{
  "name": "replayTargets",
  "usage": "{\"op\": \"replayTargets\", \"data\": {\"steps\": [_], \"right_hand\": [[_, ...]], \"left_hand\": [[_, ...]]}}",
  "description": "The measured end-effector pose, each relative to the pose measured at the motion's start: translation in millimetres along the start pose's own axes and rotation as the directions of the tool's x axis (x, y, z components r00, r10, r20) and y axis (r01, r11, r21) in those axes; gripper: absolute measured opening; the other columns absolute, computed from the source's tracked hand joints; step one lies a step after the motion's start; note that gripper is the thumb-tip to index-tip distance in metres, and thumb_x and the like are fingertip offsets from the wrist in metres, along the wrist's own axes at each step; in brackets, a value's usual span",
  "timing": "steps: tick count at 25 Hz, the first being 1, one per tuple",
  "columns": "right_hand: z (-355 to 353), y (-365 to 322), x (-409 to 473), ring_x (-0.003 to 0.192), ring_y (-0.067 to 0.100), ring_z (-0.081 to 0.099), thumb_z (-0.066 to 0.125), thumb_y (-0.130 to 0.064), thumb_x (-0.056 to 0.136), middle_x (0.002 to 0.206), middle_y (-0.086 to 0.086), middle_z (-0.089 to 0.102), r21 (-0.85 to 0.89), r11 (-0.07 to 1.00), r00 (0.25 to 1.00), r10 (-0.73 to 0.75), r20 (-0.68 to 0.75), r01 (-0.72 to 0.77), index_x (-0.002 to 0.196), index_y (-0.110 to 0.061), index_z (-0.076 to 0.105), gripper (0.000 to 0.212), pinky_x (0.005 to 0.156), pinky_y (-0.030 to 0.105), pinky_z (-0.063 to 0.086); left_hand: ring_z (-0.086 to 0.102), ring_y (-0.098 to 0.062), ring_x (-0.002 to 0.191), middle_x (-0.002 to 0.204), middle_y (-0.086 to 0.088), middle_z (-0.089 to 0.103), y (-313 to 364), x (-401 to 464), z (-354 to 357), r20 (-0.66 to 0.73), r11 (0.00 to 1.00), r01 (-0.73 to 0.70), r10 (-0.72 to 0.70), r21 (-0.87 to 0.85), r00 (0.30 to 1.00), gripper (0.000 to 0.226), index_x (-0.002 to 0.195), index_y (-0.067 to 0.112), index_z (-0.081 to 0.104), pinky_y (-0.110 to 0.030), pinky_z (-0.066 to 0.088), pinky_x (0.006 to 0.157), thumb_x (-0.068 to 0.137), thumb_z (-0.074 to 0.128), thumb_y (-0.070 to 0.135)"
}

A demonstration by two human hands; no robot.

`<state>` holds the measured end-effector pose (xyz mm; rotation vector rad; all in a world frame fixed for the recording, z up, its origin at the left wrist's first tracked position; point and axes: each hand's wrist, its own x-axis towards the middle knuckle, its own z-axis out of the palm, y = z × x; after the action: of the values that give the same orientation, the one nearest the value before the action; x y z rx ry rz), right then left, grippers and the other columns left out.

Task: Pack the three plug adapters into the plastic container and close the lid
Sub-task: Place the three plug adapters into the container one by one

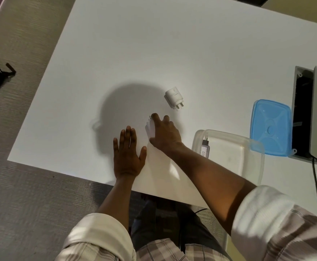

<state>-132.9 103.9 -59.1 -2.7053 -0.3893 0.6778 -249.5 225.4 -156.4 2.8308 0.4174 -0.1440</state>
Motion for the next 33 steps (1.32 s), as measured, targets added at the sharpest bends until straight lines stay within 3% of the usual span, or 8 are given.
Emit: {"op": "replayTargets", "data": {"steps": [6, 9, 14, 18, 23, 33], "right_hand": [[-16.4, 11.0, -61.2, 0.101, 0.032, 0.061, 0.079, -0.036, 0.073, 0.122, 0.016, 0.052, 0.15, 0.988, 0.98, -0.017, -0.2, 0.047, 0.136, -0.025, 0.036, 0.077, 0.08, 0.039, 0.056], [-35.8, 32.1, -90.4, 0.097, 0.03, 0.061, 0.078, -0.037, 0.071, 0.117, 0.012, 0.053, 0.256, 0.966, 0.96, 0.053, -0.276, 0.02, 0.134, -0.028, 0.036, 0.076, 0.075, 0.036, 0.057], [-53.3, 84.6, -135.2, 0.095, 0.02, 0.058, 0.079, -0.039, 0.069, 0.12, 0.005, 0.057, 0.359, 0.932, 0.915, 0.179, -0.362, -0.04, 0.135, -0.029, 0.038, 0.078, 0.072, 0.024, 0.045], [-52.4, 122.4, -147.8, 0.101, 0.017, 0.055, 0.084, -0.036, 0.068, 0.124, 0.002, 0.058, 0.403, 0.903, 0.9, 0.29, -0.324, -0.147, 0.136, -0.031, 0.037, 0.083, 0.079, 0.024, 0.042], [-38.5, 151.5, -148.9, 0.1, 0.023, 0.057, 0.083, -0.035, 0.069, 0.116, 0.006, 0.058, 0.371, 0.895, 0.888, 0.362, -0.284, -0.247, 0.136, -0.033, 0.036, 0.082, 0.073, 0.027, 0.038], [-14.1, 172.5, -129.2, 0.1, 0.03, 0.061, 0.086, -0.031, 0.067, 0.114, 0.011, 0.056, 0.375, 0.85, 0.888, 0.442, -0.123, -0.371, 0.135, -0.025, 0.041, 0.083, 0.077, 0.032, 0.047]], "left_hand": [[0.01, -0.025, 0.156, 0.169, -0.006, 0.012, 5.4, -1.9, -4.7, 0.016, 1.0, -0.002, 0.002, 0.02, 1.0, 0.075, 0.16, 0.015, 0.009, -0.05, 0.01, 0.127, 0.099, 0.031, 0.053], [0.008, -0.027, 0.156, 0.169, -0.008, 0.009, 8.7, -2.6, -3.6, 0.016, 1.0, 0.003, -0.003, 0.007, 1.0, 0.075, 0.16, 0.013, 0.007, -0.051, 0.008, 0.127, 0.099, 0.031, 0.051], [0.003, -0.031, 0.156, 0.169, -0.011, 0.006, 34.2, -3.3, 1.0, 0.049, 0.999, -0.048, 0.048, -0.001, 0.998, 0.074, 0.159, 0.011, 0.005, -0.05, 0.007, 0.127, 0.099, 0.027, 0.048], [0.001, -0.03, 0.156, 0.169, -0.011, 0.002, 60.1, -4.0, 6.5, 0.082, 0.995, -0.099, 0.1, -0.011, 0.992, 0.075, 0.159, 0.009, 0.002, -0.05, 0.006, 0.127, 0.1, 0.028, 0.046], [0.004, -0.029, 0.156, 0.169, -0.013, 0.005, 70.4, -4.9, 11.5, 0.052, 0.995, -0.095, 0.097, -0.027, 0.994, 0.075, 0.159, 0.007, 0.005, -0.049, 0.005, 0.127, 0.099, 0.031, 0.044], [0.009, -0.029, 0.156, 0.169, -0.011, 0.009, 69.9, -1.9, 13.2, 0.044, 0.997, -0.075, 0.076, -0.026, 0.996, 0.076, 0.159, 0.01, 0.008, -0.049, 0.008, 0.127, 0.096, 0.033, 0.045]]}}
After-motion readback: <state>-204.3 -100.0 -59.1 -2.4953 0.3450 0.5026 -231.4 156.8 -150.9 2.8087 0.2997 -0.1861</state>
